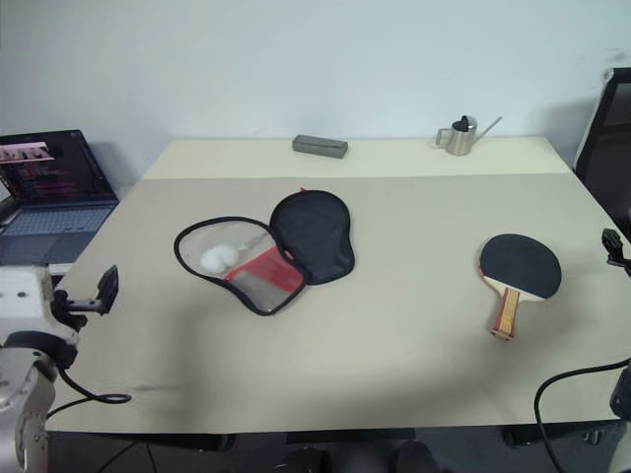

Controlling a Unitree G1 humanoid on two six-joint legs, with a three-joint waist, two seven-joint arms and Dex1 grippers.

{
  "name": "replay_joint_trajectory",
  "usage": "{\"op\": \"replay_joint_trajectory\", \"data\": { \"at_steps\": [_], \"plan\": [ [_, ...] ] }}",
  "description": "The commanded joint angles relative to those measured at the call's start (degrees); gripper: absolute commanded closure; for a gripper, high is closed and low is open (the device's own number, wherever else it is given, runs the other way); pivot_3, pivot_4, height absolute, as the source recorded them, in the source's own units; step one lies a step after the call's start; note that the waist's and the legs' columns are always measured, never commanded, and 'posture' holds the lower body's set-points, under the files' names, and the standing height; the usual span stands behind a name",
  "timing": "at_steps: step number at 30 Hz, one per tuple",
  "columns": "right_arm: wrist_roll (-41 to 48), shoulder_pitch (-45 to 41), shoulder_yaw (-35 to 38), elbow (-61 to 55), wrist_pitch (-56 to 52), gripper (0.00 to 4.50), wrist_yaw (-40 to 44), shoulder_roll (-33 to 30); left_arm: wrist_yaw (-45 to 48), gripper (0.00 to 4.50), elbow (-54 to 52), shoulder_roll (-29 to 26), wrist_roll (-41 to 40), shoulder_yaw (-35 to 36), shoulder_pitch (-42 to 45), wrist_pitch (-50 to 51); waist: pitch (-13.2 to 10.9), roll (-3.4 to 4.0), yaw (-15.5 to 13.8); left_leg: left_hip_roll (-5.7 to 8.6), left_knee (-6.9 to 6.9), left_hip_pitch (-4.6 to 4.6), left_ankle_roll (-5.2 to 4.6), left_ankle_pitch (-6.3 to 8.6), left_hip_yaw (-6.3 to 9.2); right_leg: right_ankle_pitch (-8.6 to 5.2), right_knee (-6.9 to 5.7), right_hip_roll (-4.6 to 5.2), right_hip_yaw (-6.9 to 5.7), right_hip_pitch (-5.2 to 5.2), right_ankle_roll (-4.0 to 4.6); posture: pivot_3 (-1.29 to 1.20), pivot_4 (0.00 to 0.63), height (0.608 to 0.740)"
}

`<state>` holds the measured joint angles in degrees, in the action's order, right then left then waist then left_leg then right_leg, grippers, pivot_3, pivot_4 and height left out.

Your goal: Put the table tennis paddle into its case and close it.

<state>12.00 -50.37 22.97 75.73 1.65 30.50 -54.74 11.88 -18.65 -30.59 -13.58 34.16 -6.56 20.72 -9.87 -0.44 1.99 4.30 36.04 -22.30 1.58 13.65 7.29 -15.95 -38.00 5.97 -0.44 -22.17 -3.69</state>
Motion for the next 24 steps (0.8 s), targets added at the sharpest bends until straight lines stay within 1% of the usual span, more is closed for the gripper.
{"op": "replay_joint_trajectory", "data": {
  "at_steps": [1,3,8,11,15,22,24],
  "plan": [
    [-0.8,-2.6,-0.3,-1.5,0.0,0.04,0.9,-1.6,-0.7,0.0,0.8,-0.1,1.2,1.7,0.4,-2.9,0.0,0.0,-0.1,0.0,0.0,0.0,0.0,0.0,0.01,0.0,0.0,0.0,-0.01,0.0,0.0,0.0,0.15,0.74],
    [-0.7,-3.6,-0.1,-1.7,0.2,0.04,1.0,-1.6,-0.9,0.0,2.4,-0.2,2.3,1.2,0.8,-5.3,0.0,0.0,-0.2,0.01,0.01,0.0,0.0,0.0,0.01,0.0,0.0,0.0,-0.01,0.01,0.0,0.0,0.15,0.74],
    [-0.8,-6.1,-1.2,-2.9,-0.9,0.04,6.1,-0.5,0.8,0.0,5.3,-0.5,1.1,0.5,3.5,-8.1,0.0,-0.03,-0.2,0.01,0.02,-0.01,0.0,0.0,0.01,0.01,0.03,0.0,-0.01,0.02,-0.01,0.0,0.15,0.74],
    [-0.5,-6.6,-1.9,-3.8,-1.9,0.04,9.7,-0.2,1.0,0.0,7.2,-0.3,0.5,1.4,4.9,-10.0,0.0,-0.03,-0.2,0.0,0.02,-0.01,0.01,0.0,0.02,0.01,0.03,0.0,-0.02,0.02,-0.01,0.0,0.15,0.74],
    [-0.4,-6.4,-2.2,-4.6,-2.3,0.04,11.3,0.7,1.3,0.0,8.7,-0.3,-0.1,2.6,4.7,-11.7,0.0,-0.03,-0.1,0.01,0.01,-0.01,0.0,0.0,0.01,0.02,0.03,0.0,-0.01,0.01,-0.02,0.0,0.15,0.74],
    [1.5,-5.9,-2.3,-7.9,-5.5,0.04,16.6,6.2,1.0,0.0,11.9,-1.4,-1.0,5.5,5.5,-14.1,0.0,-0.04,0.0,-0.01,0.01,0.03,0.0,0.0,0.03,0.03,0.0,-0.02,0.0,0.01,-0.01,0.0,0.15,0.74],
    [1.8,-5.6,-2.9,-9.8,-6.9,0.04,19.1,7.5,2.7,0.0,11.7,-1.6,-2.1,4.6,6.0,-14.2,0.0,-0.04,-0.1,0.0,0.02,0.02,0.0,0.0,0.05,0.04,-0.01,-0.01,-0.01,0.01,-0.02,0.0,0.15,0.74]
  ]
}}
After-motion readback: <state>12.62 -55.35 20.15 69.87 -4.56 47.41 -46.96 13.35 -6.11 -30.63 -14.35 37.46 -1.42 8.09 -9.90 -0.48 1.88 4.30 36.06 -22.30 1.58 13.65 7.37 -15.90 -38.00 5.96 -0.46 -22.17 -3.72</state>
